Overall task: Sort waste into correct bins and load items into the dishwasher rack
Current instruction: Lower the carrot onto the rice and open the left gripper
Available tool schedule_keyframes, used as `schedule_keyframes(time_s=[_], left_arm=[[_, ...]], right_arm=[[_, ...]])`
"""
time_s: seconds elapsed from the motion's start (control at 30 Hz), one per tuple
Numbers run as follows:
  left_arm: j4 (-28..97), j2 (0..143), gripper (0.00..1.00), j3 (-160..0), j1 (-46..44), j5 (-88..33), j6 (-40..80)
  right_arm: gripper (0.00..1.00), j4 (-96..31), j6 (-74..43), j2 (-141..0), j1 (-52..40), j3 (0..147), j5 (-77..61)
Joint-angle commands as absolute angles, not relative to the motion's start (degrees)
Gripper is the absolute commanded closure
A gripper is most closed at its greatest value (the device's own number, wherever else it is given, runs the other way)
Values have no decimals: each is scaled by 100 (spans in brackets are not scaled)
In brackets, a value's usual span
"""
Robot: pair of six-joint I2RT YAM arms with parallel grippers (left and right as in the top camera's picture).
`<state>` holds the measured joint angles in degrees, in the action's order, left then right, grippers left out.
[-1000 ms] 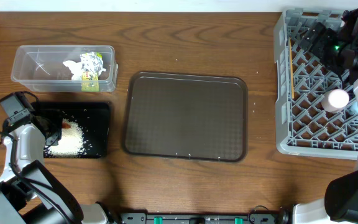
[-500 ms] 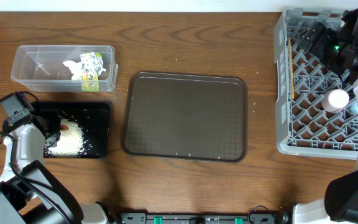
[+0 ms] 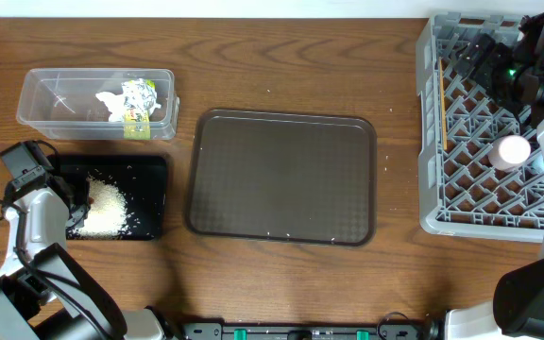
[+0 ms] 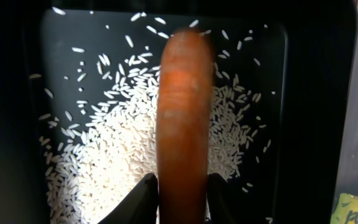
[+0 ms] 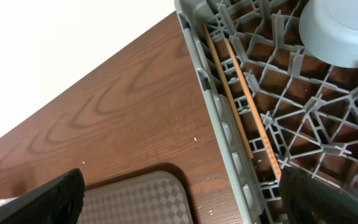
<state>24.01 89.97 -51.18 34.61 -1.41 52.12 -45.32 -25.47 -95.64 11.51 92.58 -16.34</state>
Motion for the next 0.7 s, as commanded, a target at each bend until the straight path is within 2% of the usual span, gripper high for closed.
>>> schedule_keyframes(time_s=[0.0,0.07,0.33,0.57,0.63,0.67], left_arm=[[2434,9035,70,-5083,3463,-14,5218],[2434,9035,66,-5083,3465,-14,5218],[2434,9015,65,-5085,3463,-143,5216],[2436,8497,64,-5092,3465,-1337,4753],[2436,8250,59,-5092,3465,-1809,4499],[2436,8119,50,-5092,3465,-2051,4405]], right_arm=[[1,-4528,-2611,-9601,1188,9288,-1671],[1,-4530,-2611,-9601,1188,9288,-1671],[1,-4530,-2611,-9601,1186,9288,-1671],[1,-4530,-2611,-9601,1188,9288,-1671],[1,-4530,-2611,-9601,1188,9288,-1671],[1,-4530,-2611,-9601,1188,9288,-1671]])
